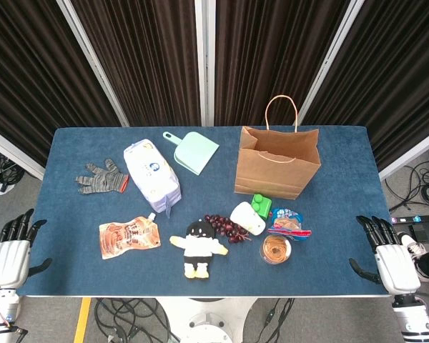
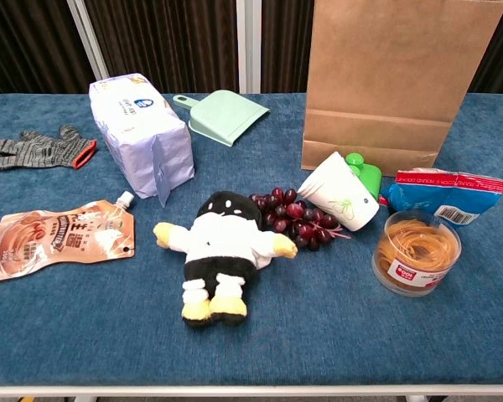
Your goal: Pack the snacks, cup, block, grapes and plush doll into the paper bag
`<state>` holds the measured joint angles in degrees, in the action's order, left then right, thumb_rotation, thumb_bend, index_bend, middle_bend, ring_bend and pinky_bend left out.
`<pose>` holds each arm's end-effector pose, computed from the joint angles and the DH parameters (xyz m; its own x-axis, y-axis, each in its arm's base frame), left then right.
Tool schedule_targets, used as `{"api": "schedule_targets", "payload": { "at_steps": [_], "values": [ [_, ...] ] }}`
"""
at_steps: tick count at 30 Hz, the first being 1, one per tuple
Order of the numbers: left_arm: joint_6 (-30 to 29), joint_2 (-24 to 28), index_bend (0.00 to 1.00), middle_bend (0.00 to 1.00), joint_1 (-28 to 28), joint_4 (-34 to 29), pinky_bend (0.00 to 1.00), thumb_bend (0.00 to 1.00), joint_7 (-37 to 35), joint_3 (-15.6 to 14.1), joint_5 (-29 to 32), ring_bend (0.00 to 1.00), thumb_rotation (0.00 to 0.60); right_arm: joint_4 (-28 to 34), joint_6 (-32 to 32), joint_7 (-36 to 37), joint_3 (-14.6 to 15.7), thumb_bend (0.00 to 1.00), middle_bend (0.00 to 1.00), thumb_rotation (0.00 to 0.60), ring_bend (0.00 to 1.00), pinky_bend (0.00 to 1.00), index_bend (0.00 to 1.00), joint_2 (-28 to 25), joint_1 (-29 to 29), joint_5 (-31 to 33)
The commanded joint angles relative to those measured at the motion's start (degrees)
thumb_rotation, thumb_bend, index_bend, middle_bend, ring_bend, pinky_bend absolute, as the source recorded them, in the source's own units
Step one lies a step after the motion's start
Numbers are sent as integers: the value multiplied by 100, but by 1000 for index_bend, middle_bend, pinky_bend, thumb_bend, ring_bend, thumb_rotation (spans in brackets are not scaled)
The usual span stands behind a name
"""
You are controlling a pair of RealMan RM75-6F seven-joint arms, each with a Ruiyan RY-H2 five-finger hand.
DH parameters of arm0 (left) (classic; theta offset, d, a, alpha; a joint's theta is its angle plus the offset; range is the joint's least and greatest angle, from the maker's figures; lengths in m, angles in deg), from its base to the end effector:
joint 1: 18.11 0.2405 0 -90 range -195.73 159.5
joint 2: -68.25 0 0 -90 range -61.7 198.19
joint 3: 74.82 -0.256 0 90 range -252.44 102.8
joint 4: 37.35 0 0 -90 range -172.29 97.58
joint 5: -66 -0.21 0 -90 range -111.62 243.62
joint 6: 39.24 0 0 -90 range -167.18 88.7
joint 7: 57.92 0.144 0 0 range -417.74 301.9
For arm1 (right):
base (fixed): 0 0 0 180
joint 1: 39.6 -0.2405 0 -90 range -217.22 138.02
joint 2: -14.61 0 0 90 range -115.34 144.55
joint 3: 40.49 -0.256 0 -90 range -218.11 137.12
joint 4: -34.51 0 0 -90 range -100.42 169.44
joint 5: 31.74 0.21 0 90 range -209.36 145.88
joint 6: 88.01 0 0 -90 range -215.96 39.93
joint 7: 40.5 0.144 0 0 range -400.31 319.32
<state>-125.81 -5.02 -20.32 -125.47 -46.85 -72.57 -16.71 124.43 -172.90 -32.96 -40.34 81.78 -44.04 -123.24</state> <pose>-0.3245 0.1637 0.1184 0.4881 0.0255 0.8724 0.8682 0.0884 -0.4883 -0.3074 -0.1671 0.1328 0.2721 -0.0734 0.9595 -0.9600 -0.0885 0.2655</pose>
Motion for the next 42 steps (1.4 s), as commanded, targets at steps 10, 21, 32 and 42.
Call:
{"api": "schedule_targets", "payload": {
  "at_steps": [10,21,32,42],
  "values": [
    [42,-8,271,156,-8,6,134,121,-21,16,52,111,600,10,92,196,63,177,99,600,0,43,0,42,-96,-186],
    [76,-63,271,156,-3,130,134,120,-202,24,88,111,600,424,1005,-1309,-274,128,115,600,0,51,0,422,-704,207],
    [227,-118,271,156,-9,320,134,121,-371,41,239,111,600,137,2270,-1889,-622,176,156,600,0,123,11,966,-1528,1082],
    [279,-112,271,156,-38,363,134,121,-458,58,249,111,600,-316,2611,-1960,-706,227,232,600,70,241,159,1478,-1948,1290]
  ]
}}
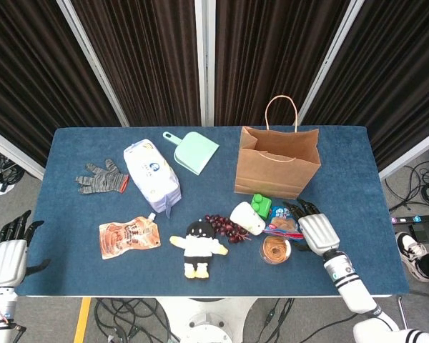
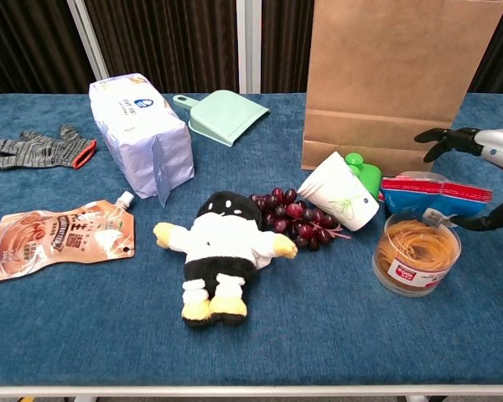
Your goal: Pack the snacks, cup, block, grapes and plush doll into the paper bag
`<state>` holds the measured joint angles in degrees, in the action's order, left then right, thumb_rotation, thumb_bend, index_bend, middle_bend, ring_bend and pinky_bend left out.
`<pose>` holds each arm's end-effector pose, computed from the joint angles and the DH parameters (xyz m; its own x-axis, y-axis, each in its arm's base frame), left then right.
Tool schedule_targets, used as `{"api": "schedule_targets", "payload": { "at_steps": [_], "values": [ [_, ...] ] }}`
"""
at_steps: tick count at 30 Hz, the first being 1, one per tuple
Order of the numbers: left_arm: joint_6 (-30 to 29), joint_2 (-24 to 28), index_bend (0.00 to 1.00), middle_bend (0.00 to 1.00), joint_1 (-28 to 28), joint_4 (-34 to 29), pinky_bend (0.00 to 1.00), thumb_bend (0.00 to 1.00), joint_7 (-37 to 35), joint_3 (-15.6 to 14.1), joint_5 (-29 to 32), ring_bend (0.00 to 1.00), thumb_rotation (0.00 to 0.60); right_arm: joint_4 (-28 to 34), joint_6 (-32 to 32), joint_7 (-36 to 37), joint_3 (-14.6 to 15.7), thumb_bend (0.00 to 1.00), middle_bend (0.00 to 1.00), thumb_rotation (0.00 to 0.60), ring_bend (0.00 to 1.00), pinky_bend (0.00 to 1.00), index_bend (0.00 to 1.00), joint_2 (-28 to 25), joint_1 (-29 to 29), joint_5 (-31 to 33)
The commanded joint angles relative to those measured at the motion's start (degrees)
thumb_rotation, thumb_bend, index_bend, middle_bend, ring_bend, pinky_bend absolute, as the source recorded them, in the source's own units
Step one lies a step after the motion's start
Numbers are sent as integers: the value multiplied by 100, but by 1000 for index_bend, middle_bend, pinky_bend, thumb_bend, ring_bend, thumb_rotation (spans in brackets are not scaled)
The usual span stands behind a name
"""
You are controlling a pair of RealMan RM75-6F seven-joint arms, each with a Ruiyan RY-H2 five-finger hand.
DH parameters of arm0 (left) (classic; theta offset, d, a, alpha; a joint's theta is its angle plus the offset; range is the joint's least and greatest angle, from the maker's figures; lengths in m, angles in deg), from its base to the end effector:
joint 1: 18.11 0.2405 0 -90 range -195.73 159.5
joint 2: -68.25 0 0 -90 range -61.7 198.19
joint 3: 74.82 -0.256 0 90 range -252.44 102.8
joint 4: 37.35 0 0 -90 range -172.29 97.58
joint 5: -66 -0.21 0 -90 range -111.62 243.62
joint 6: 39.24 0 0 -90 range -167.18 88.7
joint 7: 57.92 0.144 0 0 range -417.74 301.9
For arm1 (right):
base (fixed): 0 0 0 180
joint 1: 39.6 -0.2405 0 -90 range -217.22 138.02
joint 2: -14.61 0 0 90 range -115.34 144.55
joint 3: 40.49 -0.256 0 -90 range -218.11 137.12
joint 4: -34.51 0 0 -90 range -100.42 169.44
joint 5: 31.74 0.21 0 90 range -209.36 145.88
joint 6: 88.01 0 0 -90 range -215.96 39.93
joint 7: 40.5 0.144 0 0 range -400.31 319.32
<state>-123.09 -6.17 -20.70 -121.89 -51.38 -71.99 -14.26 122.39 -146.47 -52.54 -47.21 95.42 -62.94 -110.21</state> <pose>-0.3410 0.1675 0.1145 0.4469 0.0558 0.8928 0.8839 0.1262 -0.4503 -0.2427 -0.2710 0.0222 0.4257 -0.2979 0.8544 -0.8969 -0.2639 0.3549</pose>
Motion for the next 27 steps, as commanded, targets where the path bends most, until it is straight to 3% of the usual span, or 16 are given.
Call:
{"api": "schedule_targets", "payload": {
  "at_steps": [1,5,10,19,27],
  "values": [
    [16,3,271,156,-3,9,134,121,-8,-2,8,111,600,-170,-57,-17,-22,253,261,600,109,293,213,160,-76,-26],
    [41,8,271,156,-16,4,134,120,-17,-2,10,111,600,-310,-29,-45,-9,399,406,600,289,525,494,255,-177,-52],
    [-4,25,271,156,-1,-14,134,120,-9,2,-2,111,600,-121,-397,207,6,475,513,600,388,625,672,66,-182,-452],
    [-74,80,271,156,-6,-127,134,120,83,-1,-76,111,600,1083,-1579,1281,10,477,533,600,400,640,694,-1152,-78,-1821],
    [-122,109,271,156,28,-224,134,119,148,-18,-74,111,600,1841,-2550,1855,-578,472,537,600,400,641,698,-1945,-59,-2087]
  ]
}}
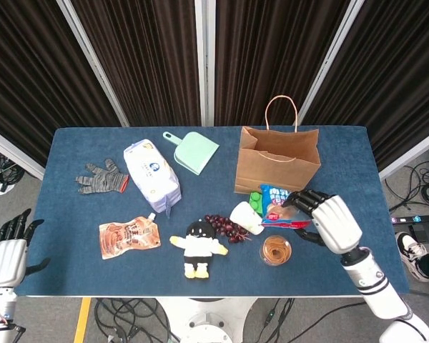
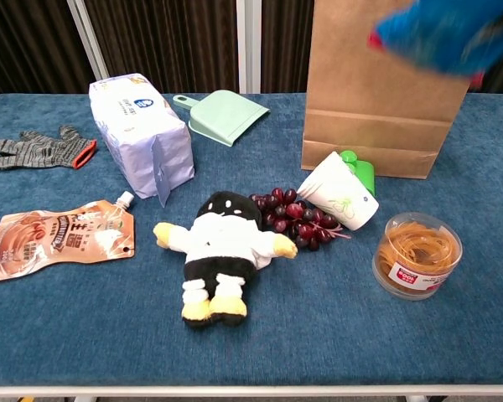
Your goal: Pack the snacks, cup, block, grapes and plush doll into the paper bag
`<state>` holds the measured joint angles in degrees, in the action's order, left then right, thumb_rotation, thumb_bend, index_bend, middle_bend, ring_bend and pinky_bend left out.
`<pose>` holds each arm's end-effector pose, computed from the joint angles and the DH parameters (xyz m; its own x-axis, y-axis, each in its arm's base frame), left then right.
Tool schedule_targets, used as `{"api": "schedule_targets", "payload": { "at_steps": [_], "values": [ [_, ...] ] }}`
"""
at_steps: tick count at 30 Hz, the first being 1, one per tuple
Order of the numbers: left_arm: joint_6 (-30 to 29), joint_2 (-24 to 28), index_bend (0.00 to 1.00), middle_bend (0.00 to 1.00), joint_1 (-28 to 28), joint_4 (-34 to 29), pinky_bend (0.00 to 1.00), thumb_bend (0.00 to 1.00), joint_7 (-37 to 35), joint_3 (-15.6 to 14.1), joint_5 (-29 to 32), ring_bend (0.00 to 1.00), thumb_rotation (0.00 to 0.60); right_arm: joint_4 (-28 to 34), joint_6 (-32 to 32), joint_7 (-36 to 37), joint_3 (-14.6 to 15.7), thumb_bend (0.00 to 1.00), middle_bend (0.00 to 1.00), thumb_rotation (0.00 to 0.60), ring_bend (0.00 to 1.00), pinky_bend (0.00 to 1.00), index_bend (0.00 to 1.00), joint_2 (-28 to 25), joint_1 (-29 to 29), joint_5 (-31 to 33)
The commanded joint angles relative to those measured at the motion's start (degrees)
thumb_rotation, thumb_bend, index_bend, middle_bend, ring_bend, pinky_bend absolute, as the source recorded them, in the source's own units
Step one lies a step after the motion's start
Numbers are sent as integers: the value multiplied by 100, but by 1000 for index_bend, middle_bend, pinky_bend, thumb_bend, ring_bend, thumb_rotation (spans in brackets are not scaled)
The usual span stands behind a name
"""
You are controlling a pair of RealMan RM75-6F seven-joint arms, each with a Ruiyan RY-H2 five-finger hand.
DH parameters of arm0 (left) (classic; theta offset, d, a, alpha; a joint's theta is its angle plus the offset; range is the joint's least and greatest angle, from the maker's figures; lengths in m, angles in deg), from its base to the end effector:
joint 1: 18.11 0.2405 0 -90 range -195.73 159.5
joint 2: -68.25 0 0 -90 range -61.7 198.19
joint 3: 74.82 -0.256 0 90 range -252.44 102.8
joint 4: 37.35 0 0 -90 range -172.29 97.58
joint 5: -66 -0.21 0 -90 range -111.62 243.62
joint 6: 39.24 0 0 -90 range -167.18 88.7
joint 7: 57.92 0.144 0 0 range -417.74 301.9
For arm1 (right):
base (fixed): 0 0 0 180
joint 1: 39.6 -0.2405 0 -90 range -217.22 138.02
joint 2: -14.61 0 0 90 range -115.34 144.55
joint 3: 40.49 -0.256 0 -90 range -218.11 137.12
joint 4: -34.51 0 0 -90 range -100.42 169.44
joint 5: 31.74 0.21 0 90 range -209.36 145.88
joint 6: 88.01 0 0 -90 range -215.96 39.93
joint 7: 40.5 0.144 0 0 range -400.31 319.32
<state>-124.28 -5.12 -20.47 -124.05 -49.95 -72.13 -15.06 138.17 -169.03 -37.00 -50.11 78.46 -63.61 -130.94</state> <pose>-0.3336 0.1658 0.1188 0.4558 0.0414 0.8891 0.8818 0.1148 -0.4574 -0.1535 -0.2603 0.1453 0.1699 0.0729 0.9828 -0.8002 -0.5719 0.1808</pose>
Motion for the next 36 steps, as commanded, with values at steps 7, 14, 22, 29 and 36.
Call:
{"api": "schedule_targets", "payload": {
  "at_steps": [7,14,22,29,36],
  "values": [
    [-5,11,271,156,14,-37,134,120,35,-8,15,111,600,461,-246,509,-922,470,536,600,397,641,700,-694,-149,865],
    [22,-1,271,156,18,-31,134,119,32,-3,61,111,600,344,806,506,-1489,466,536,600,395,641,700,-1144,-697,2192],
    [52,-17,271,156,17,-17,134,119,31,1,98,111,600,-144,2223,125,-1463,466,528,600,394,633,697,-1138,-1385,3193],
    [74,-11,271,156,16,-29,134,120,48,11,141,111,600,-676,2836,-16,-1333,467,521,600,391,629,695,-762,-1851,3408],
    [70,-9,271,156,50,-37,134,120,34,6,194,111,600,-742,3057,-33,-1264,467,508,600,387,616,680,-742,-2016,3396]
  ]
}}
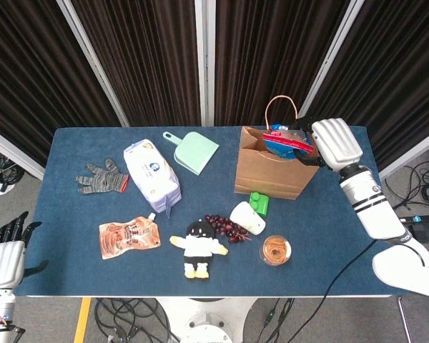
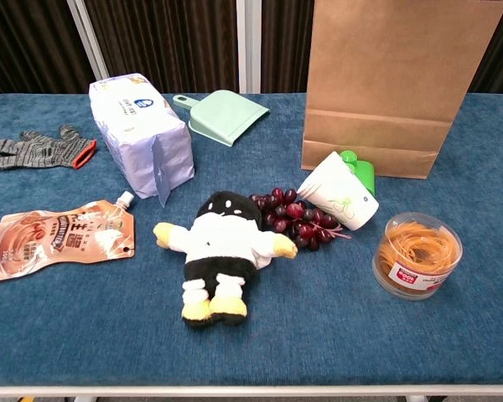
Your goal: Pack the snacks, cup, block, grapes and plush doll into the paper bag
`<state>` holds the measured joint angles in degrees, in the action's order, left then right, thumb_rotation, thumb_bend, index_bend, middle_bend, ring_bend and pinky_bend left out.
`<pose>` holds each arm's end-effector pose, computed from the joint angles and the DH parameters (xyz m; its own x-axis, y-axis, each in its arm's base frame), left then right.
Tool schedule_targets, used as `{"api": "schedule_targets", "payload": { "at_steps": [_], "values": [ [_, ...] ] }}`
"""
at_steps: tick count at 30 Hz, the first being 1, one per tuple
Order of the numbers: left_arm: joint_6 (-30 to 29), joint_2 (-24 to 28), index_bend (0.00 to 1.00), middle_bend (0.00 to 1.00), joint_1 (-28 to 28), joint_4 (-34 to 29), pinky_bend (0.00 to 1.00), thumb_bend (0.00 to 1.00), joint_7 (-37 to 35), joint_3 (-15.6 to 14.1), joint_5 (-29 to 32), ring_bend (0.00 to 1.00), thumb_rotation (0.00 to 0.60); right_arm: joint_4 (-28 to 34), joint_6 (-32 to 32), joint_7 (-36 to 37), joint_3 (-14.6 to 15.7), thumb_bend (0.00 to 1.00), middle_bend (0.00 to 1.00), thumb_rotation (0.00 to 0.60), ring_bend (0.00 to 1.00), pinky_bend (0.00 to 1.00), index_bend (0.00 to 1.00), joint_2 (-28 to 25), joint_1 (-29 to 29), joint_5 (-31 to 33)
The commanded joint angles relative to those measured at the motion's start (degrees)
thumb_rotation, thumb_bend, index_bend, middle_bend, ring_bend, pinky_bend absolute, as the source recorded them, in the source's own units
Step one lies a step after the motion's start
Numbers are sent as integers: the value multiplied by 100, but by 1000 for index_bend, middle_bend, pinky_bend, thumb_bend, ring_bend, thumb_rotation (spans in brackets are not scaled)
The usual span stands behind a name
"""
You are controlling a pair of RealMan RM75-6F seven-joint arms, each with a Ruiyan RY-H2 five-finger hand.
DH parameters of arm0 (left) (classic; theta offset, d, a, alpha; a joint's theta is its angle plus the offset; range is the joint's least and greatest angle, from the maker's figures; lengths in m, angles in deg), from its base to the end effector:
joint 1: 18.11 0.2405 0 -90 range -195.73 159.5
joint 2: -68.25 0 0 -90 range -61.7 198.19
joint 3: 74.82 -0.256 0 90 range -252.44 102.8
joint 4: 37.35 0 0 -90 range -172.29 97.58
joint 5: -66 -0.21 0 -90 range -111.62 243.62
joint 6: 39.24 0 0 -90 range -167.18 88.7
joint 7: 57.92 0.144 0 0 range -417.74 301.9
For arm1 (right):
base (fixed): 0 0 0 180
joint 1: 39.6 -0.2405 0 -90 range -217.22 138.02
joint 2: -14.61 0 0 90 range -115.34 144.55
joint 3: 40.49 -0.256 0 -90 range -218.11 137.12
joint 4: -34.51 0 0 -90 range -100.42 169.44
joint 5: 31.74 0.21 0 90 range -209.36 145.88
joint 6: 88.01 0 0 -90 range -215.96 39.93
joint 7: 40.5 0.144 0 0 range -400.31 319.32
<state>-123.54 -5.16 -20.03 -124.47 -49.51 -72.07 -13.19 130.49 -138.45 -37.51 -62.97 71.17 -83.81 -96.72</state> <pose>-0.3382 0.1627 0.1178 0.4499 0.0619 0.8909 0.8782 0.1511 -0.4539 -0.1122 -0.4015 0.1869 0.2768 -0.0544 0.9594 -0.9004 -0.3635 0.2392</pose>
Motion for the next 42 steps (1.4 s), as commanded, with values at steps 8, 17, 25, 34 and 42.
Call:
{"api": "schedule_targets", "payload": {
  "at_steps": [8,17,25,34,42],
  "values": [
    [31,-19,271,156,-24,42,134,120,-31,1,-21,111,600,28,-66,263,132,438,485,600,335,559,611,-72,116,-194],
    [29,-29,271,156,-8,48,134,120,-36,-4,-2,111,600,-122,210,305,191,199,209,600,29,189,68,-35,-16,-14],
    [-1,-33,271,156,14,53,134,119,-51,-13,-15,111,600,18,-85,244,212,50,40,600,0,60,0,-31,82,-21],
    [-28,-32,271,156,4,49,134,120,-52,-18,-83,111,600,735,-1760,1583,571,49,193,600,0,81,9,-265,1037,-2118],
    [-98,-6,271,156,10,5,134,120,-15,-21,-155,111,600,879,-2722,2424,1585,87,348,600,175,327,245,-489,1575,-4246]
  ]
}}
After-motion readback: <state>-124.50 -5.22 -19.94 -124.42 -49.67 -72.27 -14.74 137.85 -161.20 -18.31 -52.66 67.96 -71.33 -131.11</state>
